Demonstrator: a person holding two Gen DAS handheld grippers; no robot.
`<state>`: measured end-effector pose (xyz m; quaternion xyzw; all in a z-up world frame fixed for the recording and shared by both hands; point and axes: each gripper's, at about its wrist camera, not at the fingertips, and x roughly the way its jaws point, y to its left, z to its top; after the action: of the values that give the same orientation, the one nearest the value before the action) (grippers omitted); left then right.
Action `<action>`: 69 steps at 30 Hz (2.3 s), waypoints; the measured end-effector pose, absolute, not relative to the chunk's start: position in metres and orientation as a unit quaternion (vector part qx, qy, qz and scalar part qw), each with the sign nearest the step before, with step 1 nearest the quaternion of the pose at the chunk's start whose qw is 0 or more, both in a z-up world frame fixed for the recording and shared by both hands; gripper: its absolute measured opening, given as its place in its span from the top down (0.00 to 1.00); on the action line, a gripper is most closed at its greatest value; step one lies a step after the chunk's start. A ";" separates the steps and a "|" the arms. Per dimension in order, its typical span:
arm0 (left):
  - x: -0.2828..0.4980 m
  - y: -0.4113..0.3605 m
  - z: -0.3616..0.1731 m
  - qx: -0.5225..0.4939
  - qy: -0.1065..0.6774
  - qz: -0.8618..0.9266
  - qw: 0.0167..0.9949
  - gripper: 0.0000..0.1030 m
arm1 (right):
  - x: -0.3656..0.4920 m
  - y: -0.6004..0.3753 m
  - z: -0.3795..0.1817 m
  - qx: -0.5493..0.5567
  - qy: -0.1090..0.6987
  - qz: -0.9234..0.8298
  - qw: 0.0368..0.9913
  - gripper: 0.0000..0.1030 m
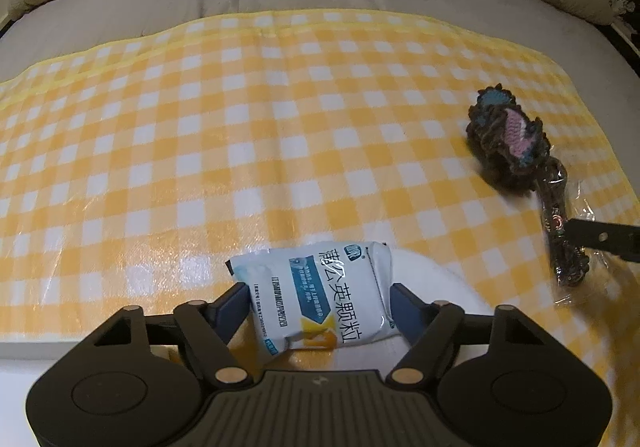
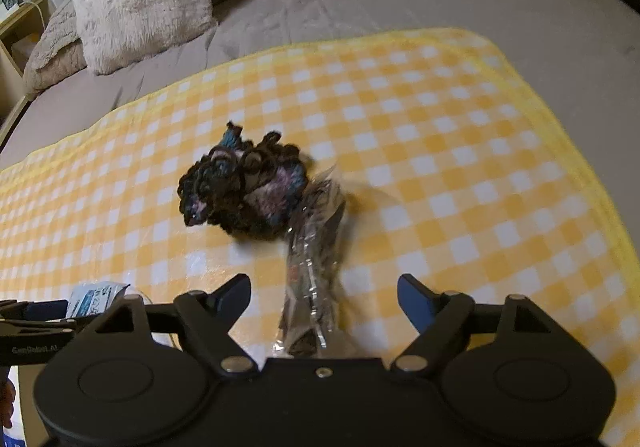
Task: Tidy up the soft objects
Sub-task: 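Carry the snack packet with left tool while right tool carries the cord bag to the tray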
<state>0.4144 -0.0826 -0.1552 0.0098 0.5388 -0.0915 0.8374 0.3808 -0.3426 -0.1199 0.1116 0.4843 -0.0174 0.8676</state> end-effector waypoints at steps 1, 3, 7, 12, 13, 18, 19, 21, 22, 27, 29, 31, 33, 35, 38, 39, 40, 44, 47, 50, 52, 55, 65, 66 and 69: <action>0.414 -0.082 -0.154 0.009 0.537 -0.092 0.838 0.29 | 0.382 -0.341 -0.122 0.112 0.486 -0.015 0.867 0.21; 0.414 -0.081 -0.151 0.009 0.532 -0.096 0.841 0.30 | 0.384 -0.335 -0.125 0.094 0.489 -0.013 0.867 0.31; 0.411 -0.082 -0.146 0.011 0.523 -0.101 0.846 0.32 | 0.385 -0.326 -0.133 0.061 0.512 0.004 0.857 0.72; 0.400 -0.083 -0.132 0.008 0.508 -0.103 0.855 0.32 | 0.374 -0.324 -0.123 0.043 0.501 0.017 0.864 0.80; 0.398 -0.082 -0.129 0.007 0.504 -0.103 0.857 0.32 | 0.371 -0.325 -0.119 0.046 0.497 0.019 0.867 0.80; 0.382 -0.077 -0.109 0.000 0.481 -0.103 0.871 0.32 | 0.353 -0.327 -0.095 0.057 0.470 0.034 0.880 0.81; 0.378 -0.075 -0.104 -0.002 0.476 -0.102 0.873 0.32 | 0.349 -0.327 -0.089 0.060 0.465 0.038 0.883 0.81; 0.369 -0.072 -0.093 -0.004 0.466 -0.103 0.879 0.32 | 0.341 -0.325 -0.078 0.064 0.454 0.046 0.887 0.81; 0.365 -0.071 -0.088 -0.005 0.461 -0.104 0.881 0.32 | 0.338 -0.323 -0.074 0.065 0.449 0.051 0.890 0.81; 0.342 -0.067 -0.063 -0.012 0.437 -0.107 0.893 0.32 | 0.318 -0.312 -0.048 0.073 0.421 0.078 0.901 0.81; 0.333 -0.064 -0.054 -0.013 0.429 -0.105 0.897 0.32 | 0.310 -0.307 -0.037 0.076 0.409 0.085 0.905 0.81; 0.324 -0.060 -0.044 -0.017 0.419 -0.106 0.902 0.32 | 0.302 -0.303 -0.027 0.081 0.397 0.092 0.910 0.81; 0.316 -0.057 -0.036 -0.019 0.412 -0.106 0.905 0.32 | 0.296 -0.300 -0.019 0.086 0.387 0.098 0.913 0.81; 0.308 -0.054 -0.027 -0.020 0.404 -0.105 0.908 0.32 | 0.289 -0.297 -0.010 0.095 0.376 0.106 0.916 0.81; 0.297 -0.047 -0.018 -0.023 0.394 -0.104 0.913 0.32 | 0.278 -0.292 0.001 0.112 0.361 0.120 0.918 0.81; 0.295 -0.046 -0.015 -0.024 0.392 -0.103 0.914 0.32 | 0.275 -0.289 0.004 0.117 0.357 0.124 0.918 0.81; 0.292 -0.043 -0.012 -0.026 0.389 -0.102 0.915 0.32 | 0.271 -0.286 0.006 0.121 0.354 0.128 0.918 0.81; 0.285 -0.031 -0.003 -0.035 0.379 -0.100 0.919 0.32 | 0.263 -0.270 0.011 0.131 0.353 0.144 0.915 0.81; 0.279 -0.018 0.002 -0.039 0.376 -0.095 0.921 0.32 | 0.261 -0.254 0.011 0.134 0.359 0.156 0.910 0.81; 0.272 -0.002 0.005 -0.035 0.374 -0.086 0.923 0.32 | 0.258 -0.235 0.009 0.140 0.364 0.174 0.904 0.81; 0.267 0.011 0.006 -0.031 0.372 -0.080 0.924 0.32 | 0.259 -0.222 0.009 0.140 0.367 0.188 0.900 0.81; 0.258 0.032 0.006 -0.020 0.374 -0.068 0.925 0.32 | 0.260 -0.203 0.007 0.138 0.371 0.208 0.894 0.81; 0.232 0.123 -0.003 -0.031 0.393 -0.009 0.919 0.32 | 0.263 -0.122 -0.008 0.144 0.413 0.272 0.857 0.81; 0.230 0.131 -0.005 -0.032 0.395 -0.004 0.918 0.32 | 0.262 -0.110 -0.011 0.141 0.421 0.278 0.852 0.81; 0.225 0.155 -0.014 -0.033 0.410 0.012 0.911 0.32 | 0.262 -0.080 -0.021 0.134 0.440 0.295 0.838 0.80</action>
<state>0.2252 0.1552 -0.0137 -0.0328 0.4101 0.0118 0.9114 0.2617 -0.0797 -0.0208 0.1336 0.4396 0.2946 0.8379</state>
